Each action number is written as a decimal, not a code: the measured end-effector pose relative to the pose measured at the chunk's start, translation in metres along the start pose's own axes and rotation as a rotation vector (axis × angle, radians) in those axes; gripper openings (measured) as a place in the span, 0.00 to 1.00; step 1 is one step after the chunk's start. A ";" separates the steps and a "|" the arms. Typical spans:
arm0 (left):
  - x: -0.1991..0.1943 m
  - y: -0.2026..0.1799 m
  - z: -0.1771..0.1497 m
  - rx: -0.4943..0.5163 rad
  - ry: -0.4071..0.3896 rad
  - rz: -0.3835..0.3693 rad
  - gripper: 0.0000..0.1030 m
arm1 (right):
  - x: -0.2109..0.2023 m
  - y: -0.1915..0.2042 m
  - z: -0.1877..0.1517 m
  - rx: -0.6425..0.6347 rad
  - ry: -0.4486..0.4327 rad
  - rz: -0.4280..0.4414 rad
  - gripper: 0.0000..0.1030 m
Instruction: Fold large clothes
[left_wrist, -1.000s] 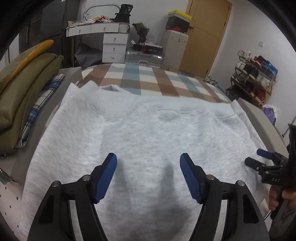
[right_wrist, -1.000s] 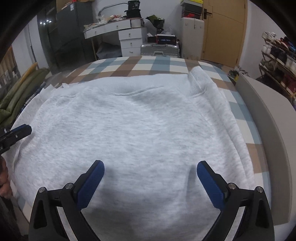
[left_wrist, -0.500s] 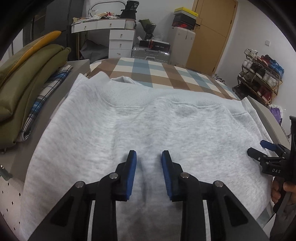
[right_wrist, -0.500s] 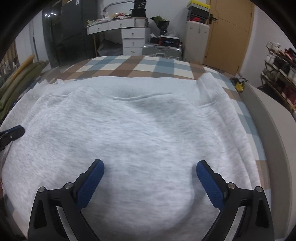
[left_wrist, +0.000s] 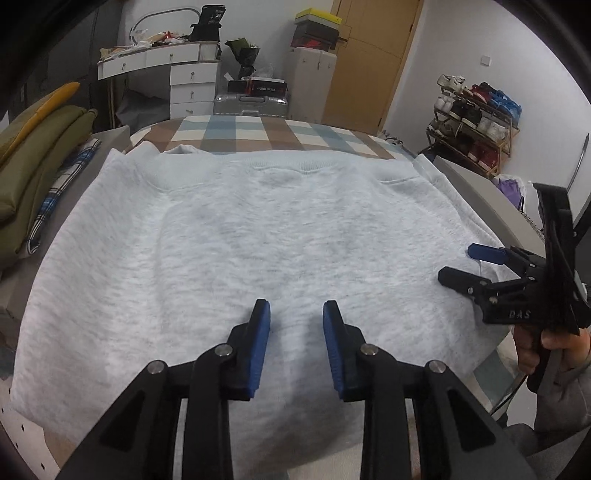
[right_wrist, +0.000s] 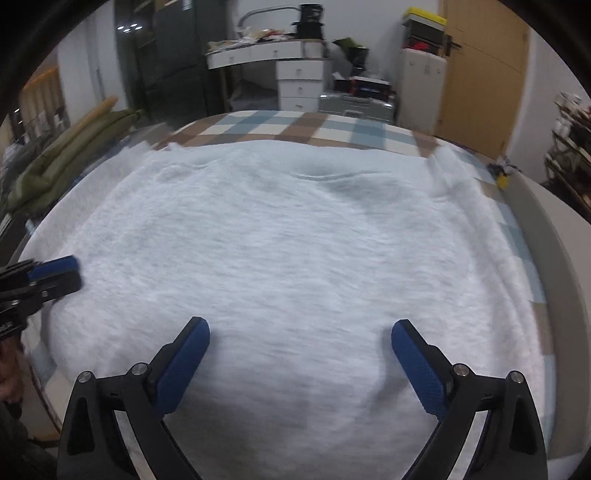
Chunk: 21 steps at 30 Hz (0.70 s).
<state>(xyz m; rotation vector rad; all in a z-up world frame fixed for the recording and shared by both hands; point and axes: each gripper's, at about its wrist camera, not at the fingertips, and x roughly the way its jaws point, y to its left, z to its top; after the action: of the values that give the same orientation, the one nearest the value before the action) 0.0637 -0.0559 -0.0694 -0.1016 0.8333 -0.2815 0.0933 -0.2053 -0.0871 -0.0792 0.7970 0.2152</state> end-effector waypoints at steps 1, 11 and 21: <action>-0.006 0.001 0.000 -0.013 -0.003 -0.011 0.23 | -0.001 -0.014 -0.002 0.025 0.016 -0.062 0.96; 0.015 -0.050 -0.006 0.172 0.022 -0.052 0.30 | -0.018 0.040 0.001 -0.106 -0.012 0.148 0.89; -0.025 -0.015 -0.009 0.053 -0.032 -0.073 0.30 | -0.018 -0.020 -0.025 -0.036 0.014 -0.016 0.90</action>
<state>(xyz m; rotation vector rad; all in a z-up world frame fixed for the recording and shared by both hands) 0.0377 -0.0625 -0.0550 -0.0872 0.7908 -0.3691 0.0676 -0.2321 -0.0920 -0.1209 0.8062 0.2139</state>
